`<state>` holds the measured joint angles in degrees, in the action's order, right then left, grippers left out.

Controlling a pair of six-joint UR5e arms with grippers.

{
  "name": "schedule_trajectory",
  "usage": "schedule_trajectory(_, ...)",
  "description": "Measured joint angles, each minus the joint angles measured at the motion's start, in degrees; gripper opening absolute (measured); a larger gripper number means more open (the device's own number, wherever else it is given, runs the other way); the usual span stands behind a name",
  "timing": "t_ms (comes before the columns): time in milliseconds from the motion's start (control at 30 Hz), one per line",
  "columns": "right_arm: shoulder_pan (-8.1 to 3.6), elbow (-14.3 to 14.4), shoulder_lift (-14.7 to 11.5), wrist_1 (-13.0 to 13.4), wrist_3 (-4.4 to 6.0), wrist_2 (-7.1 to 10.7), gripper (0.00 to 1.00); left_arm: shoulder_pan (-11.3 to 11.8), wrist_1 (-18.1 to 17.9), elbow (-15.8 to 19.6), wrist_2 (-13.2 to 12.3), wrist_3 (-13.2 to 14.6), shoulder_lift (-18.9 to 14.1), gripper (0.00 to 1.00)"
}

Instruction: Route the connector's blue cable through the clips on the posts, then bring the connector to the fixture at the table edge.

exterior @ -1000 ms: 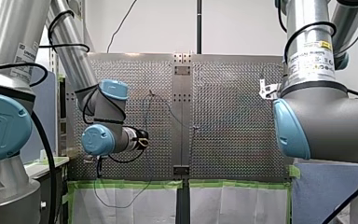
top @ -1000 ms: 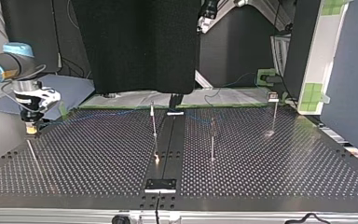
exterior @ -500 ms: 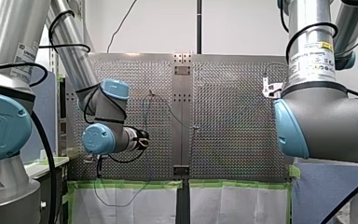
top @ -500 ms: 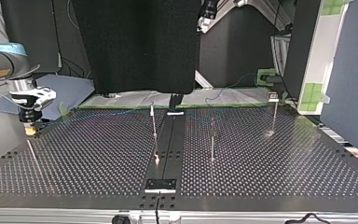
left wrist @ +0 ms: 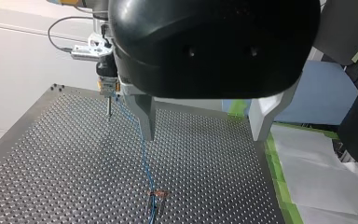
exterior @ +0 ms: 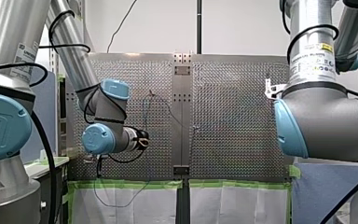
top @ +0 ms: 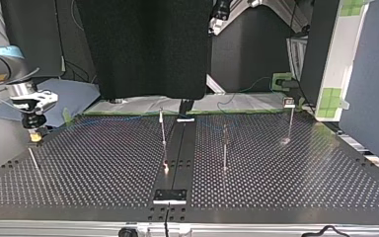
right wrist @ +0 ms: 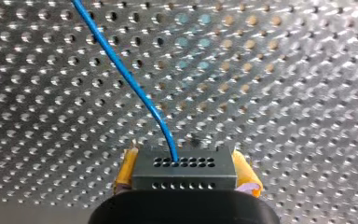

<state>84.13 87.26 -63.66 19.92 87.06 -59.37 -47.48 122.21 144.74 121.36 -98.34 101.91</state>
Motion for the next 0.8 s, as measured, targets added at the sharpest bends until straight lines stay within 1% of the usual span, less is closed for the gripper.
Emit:
schedule_trajectory(100, -0.15, -0.3, 0.6, -0.3, -0.5, 0.16, 0.0, 0.0, 0.0, 0.0, 0.1, 0.0, 0.0, 0.99)
schedule_trajectory(200, -0.21, -0.6, 0.9, -0.4, -0.61, 0.19, 0.0, 0.0, 0.0, 0.0, 0.1, 0.0, 0.0, 0.99)
schedule_trajectory(467, -0.35, -1.4, 0.9, -0.2, -0.43, 0.21, 0.0, 0.3, 0.1, 0.0, 0.1, -0.1, 0.0, 0.99)
schedule_trajectory(567, -0.41, -1.8, 0.9, -0.2, -0.15, 0.2, 0.0, 0.3, 0.1, 0.0, 0.1, -0.1, 0.0, 0.99)
schedule_trajectory(800, -0.95, -2.1, 1.0, -0.1, 0.28, 0.12, 0.0, 0.4, 0.1, 0.0, 0.1, -0.1, 0.1, 0.99)
